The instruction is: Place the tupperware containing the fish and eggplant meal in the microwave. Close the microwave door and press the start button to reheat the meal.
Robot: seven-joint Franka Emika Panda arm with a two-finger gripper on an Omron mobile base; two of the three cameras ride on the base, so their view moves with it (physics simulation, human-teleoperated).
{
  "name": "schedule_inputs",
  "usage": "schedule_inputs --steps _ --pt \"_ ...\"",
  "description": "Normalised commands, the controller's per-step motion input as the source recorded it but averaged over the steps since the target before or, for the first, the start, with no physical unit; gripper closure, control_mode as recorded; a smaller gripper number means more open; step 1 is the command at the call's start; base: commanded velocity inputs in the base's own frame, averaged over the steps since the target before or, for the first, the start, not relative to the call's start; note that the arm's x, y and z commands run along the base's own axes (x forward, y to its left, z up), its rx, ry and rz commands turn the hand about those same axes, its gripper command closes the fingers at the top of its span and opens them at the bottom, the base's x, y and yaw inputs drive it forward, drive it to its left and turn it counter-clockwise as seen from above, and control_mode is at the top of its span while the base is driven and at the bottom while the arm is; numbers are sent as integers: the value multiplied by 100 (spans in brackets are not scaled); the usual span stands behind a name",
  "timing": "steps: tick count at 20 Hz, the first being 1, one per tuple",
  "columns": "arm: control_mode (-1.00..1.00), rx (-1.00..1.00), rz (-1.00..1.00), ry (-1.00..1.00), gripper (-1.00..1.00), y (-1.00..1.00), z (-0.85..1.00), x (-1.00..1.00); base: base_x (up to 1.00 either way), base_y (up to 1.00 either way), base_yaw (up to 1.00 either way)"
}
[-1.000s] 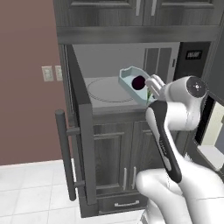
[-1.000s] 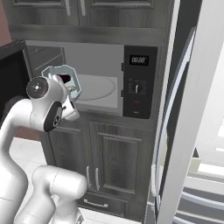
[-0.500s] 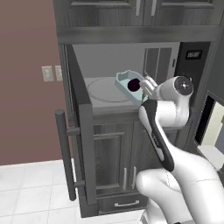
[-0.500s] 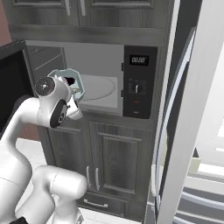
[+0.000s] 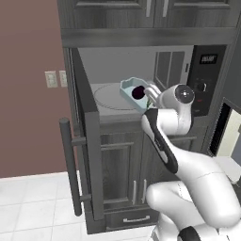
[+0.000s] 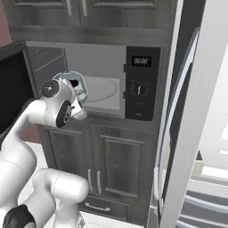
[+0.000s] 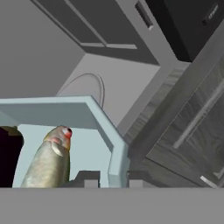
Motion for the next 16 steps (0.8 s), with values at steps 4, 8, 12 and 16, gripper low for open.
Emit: schedule_inputs --steps 4,8,12,16 --pt "-100 -6 0 1 100 0 -3 37 0 0 0" --pt "-100 -9 0 6 100 0 0 47 0 0 0" --pt "-100 -10 0 11 100 0 0 54 0 0 0" --pt "-100 -3 0 10 100 0 0 53 0 0 0"
